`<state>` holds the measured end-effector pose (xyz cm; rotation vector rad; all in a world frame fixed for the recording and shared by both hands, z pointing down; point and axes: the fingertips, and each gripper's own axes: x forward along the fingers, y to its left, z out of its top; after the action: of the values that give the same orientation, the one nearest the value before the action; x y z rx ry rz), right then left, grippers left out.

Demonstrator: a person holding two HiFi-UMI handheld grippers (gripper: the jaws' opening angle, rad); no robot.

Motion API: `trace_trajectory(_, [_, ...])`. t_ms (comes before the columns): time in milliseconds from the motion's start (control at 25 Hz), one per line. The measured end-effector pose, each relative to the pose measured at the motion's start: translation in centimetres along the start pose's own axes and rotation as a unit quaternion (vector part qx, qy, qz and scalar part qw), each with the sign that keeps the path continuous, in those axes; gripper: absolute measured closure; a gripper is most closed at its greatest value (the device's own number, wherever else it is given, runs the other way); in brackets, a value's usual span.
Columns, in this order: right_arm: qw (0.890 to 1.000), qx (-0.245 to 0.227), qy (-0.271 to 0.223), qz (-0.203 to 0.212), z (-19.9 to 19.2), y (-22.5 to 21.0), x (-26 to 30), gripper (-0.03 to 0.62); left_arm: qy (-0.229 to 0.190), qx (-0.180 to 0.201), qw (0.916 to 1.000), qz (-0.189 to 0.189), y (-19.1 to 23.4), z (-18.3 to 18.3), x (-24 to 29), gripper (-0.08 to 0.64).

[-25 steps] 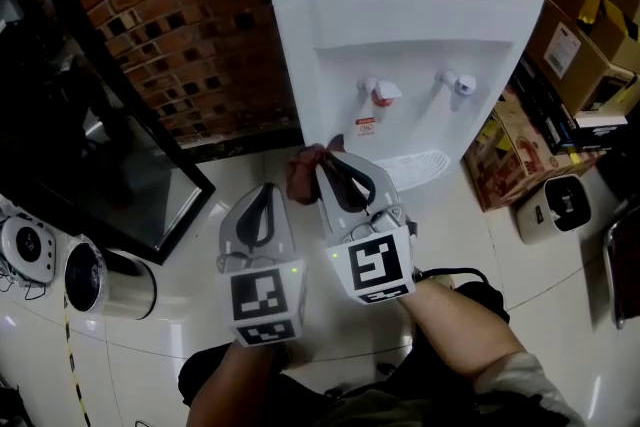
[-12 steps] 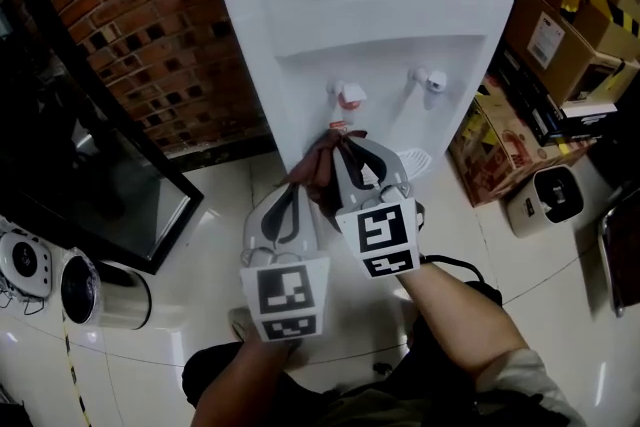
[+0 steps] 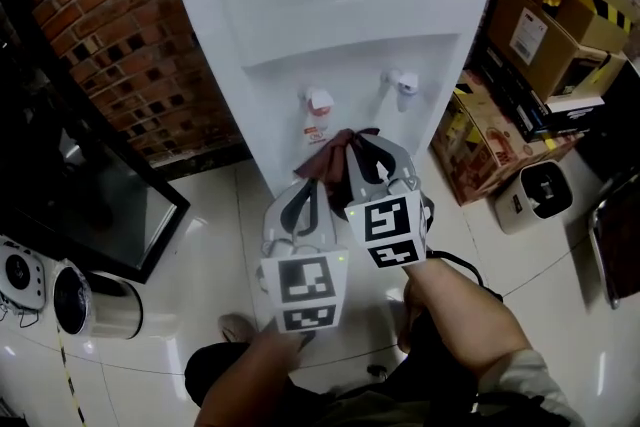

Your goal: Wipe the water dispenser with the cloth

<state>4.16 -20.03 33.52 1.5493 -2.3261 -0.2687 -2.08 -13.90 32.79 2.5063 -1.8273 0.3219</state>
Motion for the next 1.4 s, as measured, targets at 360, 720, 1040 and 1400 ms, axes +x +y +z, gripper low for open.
trace_trajectory(360, [0.998, -0.003, 0.019, -0.062, -1.8, -6.0, -1.8, 0.540, 0.002, -0.004, 0.9998, -0.021, -3.5, -0.2, 1.6, 0.560])
trace_trajectory(720, [0.995, -0.009, 0.009, -0.098, -1.8, -10.0, -5.1, 0.540, 0.004, 0.008, 0.9983, -0.057, -8.2, -0.4, 2.9, 0.560])
trace_trajectory(1040, [0.990, 0.032, 0.008, -0.138, -2.4, -14.4, -7.5, 0.540, 0.011, 0.021, 0.9968, -0.076, -9.9, -1.4, 3.0, 0.560])
trace_trajectory(1400, [0.989, 0.054, 0.033, -0.135, -4.7, -15.4, -7.9, 0.540, 0.017, 0.022, 0.9961, -0.084, -10.4, -2.4, 2.4, 0.560])
